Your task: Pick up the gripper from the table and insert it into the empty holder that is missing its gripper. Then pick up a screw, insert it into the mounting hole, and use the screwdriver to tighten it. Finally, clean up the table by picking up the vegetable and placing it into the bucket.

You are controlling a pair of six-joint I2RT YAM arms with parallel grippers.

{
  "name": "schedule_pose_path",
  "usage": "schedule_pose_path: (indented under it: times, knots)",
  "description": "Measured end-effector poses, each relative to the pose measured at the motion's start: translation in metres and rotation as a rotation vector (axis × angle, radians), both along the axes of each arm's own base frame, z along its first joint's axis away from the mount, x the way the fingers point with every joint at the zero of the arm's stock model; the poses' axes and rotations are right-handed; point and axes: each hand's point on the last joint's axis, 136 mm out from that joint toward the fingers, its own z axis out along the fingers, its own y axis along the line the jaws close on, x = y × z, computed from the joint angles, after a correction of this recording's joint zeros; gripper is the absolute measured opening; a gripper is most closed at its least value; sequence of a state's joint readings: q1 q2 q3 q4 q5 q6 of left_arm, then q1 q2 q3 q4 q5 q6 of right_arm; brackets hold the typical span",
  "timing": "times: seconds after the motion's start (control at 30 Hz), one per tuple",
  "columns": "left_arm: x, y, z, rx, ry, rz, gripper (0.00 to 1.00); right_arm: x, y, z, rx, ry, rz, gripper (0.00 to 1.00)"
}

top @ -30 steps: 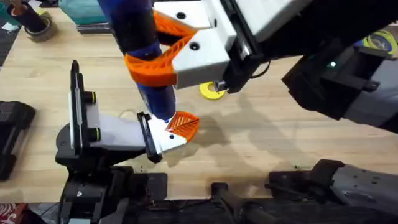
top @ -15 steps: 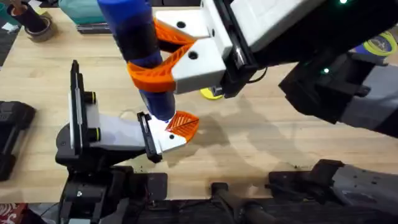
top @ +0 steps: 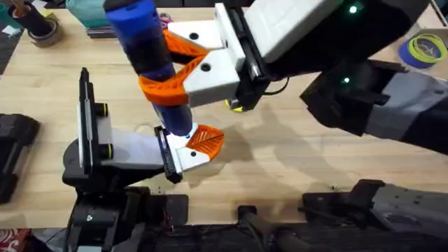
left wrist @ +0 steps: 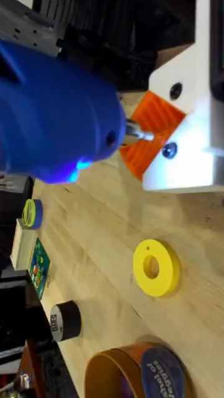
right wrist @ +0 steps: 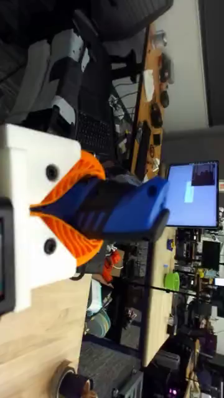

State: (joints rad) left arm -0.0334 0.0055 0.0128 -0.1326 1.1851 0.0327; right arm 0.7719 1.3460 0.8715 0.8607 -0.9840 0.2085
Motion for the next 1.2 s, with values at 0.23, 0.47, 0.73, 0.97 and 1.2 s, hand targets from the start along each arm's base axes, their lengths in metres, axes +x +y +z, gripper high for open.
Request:
schedule_pose_path:
  times: [0.23, 0.47, 0.73, 0.97, 1.2]
  knots:
    - [0.0, 0.0, 0.0, 0.0, 0.0, 0.0, 0.01, 0.0, 0.0, -0.001, -0.002, 0.001, 0.0, 0.022]
    - [0.0, 0.0, 0.0, 0.0, -0.001, 0.0, 0.01, 0.0, 0.0, -0.007, -0.011, 0.003, -0.001, 0.022]
    - [0.0, 0.0, 0.0, 0.0, 0.0, 0.0, 0.01, 0.0, 0.0, -0.01, -0.011, -0.006, -0.003, 0.022]
    - [0.0, 0.0, 0.0, 0.0, 0.0, 0.0, 0.01, 0.0, 0.0, -0.01, -0.008, -0.019, -0.005, 0.022]
    - [0.0, 0.0, 0.0, 0.0, 0.0, 0.0, 0.01, 0.0, 0.0, -0.011, -0.009, -0.02, -0.006, 0.022]
